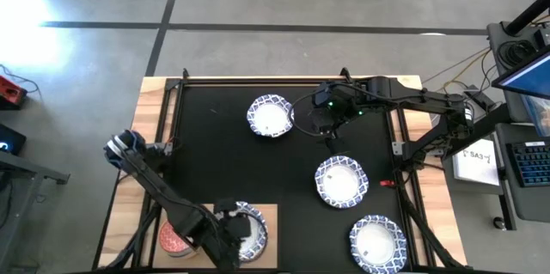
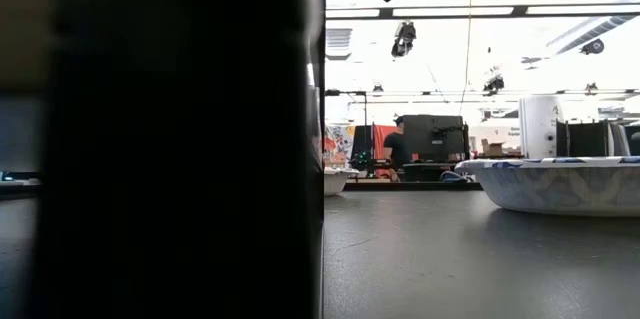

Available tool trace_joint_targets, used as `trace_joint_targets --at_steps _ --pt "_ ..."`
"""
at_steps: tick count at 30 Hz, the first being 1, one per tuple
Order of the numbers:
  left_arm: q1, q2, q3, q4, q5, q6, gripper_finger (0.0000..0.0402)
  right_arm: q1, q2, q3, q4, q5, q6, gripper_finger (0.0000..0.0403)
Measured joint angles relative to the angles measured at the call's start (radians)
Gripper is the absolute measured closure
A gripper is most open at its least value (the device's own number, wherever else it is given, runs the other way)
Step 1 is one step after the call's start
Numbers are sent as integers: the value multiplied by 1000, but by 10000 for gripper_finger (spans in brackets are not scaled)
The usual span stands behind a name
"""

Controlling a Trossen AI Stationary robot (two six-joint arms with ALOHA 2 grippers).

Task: Place and stack bowls onto a shelf
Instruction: Stack the white patterned bowl on top of the white patterned bowl on the shelf

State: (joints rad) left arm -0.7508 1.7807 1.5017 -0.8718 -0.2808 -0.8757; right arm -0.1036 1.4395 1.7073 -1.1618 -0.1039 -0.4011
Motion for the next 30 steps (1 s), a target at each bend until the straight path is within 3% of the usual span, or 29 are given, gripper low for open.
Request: trace_joint_targets --at_steps 10,17,24,30 --pt "110 -317 -391 200 -135 278 295 0 0 0 0 0 -1 44" --pt "270 -473 -525 200 -407 320 295 0 0 0 0 0 0 44" --pt "547 -532 -585 246 -428 222 295 0 0 0 0 0 1 44" --pt "565 -512 -586 369 -386 309 295 0 0 0 0 0 -1 44"
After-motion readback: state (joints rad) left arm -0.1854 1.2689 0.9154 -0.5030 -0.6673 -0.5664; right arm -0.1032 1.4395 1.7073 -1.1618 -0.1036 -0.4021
